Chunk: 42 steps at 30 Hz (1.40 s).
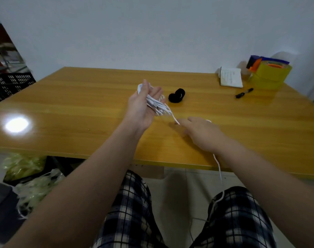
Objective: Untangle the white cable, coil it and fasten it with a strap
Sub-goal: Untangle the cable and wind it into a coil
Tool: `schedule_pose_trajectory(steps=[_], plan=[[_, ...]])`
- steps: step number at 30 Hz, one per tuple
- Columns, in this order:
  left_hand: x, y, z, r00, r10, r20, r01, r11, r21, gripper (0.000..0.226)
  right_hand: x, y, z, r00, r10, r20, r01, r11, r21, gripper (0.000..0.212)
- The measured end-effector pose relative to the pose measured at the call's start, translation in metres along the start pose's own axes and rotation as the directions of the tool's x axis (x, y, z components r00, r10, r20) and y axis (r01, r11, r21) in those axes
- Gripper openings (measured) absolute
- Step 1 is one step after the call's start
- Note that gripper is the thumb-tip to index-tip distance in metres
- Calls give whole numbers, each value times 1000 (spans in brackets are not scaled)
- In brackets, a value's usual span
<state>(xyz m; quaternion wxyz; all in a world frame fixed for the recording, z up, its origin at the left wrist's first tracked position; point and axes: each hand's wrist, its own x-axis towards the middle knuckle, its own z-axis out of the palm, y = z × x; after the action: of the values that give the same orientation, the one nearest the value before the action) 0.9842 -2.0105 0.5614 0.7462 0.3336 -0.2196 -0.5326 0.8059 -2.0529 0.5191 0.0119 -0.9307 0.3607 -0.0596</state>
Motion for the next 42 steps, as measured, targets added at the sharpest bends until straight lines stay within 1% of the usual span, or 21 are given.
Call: schedule_pose_trajectory(steps=[2, 4, 6, 10, 12, 13, 15, 16, 18, 21, 23, 26, 28, 29, 32, 34, 37, 38, 39, 41, 42], plan=[[7, 5, -3, 998, 19, -65, -21, 1000, -20, 30, -2, 2, -5, 999, 33, -15, -33, 999, 33, 47], [10, 7, -4, 995, 15, -98, -20, 999, -45, 41, -4, 2, -7, 999, 37, -25, -36, 998, 44, 48], [10, 4, 1, 996, 10, -92, -15, 998, -54, 50, -7, 3, -7, 1000, 27, -14, -27, 999, 23, 46], [5, -9, 21, 998, -28, -60, 24, 998, -65, 50, -8, -5, -13, 990, 26, 137, -6, 990, -143, 52], [4, -16, 30, 998, -42, -50, 40, 998, -38, 43, -6, -15, -20, 988, -20, 155, 49, 981, -189, 54], [4, -18, 33, 999, -40, -33, 40, 999, -9, 35, -5, -20, -23, 990, -46, 134, 74, 974, -214, 53], [5, -17, 37, 1000, -12, -5, 12, 994, 105, 9, -5, -22, -28, 996, -86, 36, 92, 965, -244, 48], [5, -16, 37, 1000, 9, -23, -5, 984, 176, 6, -5, -21, -30, 995, -98, -18, 91, 970, -226, 44], [9, -13, 33, 996, 59, -68, -35, 951, 307, 8, -7, -16, -34, 991, -116, -73, 109, 990, -85, 41], [16, -9, 25, 992, 107, -71, -71, 917, 392, 9, -10, -10, -39, 991, -130, -39, 135, 965, 224, 48], [16, -9, 22, 995, 88, -49, -58, 900, 433, 11, -10, -6, -38, 993, -106, -50, 117, 931, 345, 48], [6, -15, 23, 999, 23, 42, -44, 808, 587, 14, -10, -2, -36, 988, -84, -132, 136, 879, 457, 35], [2, -20, 21, 998, -44, 52, -1, 753, 658, 28, -10, -3, -38, 977, -82, -195, 171, 848, 502, 27], [3, -22, 20, 996, -68, 55, 13, 740, 672, 30, -10, -3, -38, 972, -86, -217, 187, 843, 505, 25], [-1, -19, 21, 985, -131, 113, 9, 691, 723, 22, -11, -3, -40, 963, -75, -259, 200, 843, 499, 21], [-6, -18, 23, 961, -197, 192, -31, 618, 786, 12, -9, 0, -40, 953, -52, -299, 197, 857, 476, 13], [-13, -20, 28, 930, -286, 232, -66, 490, 869, 16, -5, 1, -39, 953, 4, -304, 146, 871, 469, 7], [-14, -21, 29, 927, -296, 228, -84, 428, 900, 16, -5, 0, -38, 961, 29, -274, 125, 841, 527, 7], [-14, -21, 30, 930, -296, 217, -100, 366, 925, 15, -6, 0, -39, 973, 52, -225, 103, 775, 623, 8], [-14, -22, 30, 945, -260, 201, -131, 261, 956, 16, -9, 0, -41, 989, 72, -132, 63, 594, 802, 8], [-14, -24, 30, 950, -235, 204, -150, 227, 962, 18, -11, 1, -42, 991, 77, -111, 52, 540, 840, 7]])
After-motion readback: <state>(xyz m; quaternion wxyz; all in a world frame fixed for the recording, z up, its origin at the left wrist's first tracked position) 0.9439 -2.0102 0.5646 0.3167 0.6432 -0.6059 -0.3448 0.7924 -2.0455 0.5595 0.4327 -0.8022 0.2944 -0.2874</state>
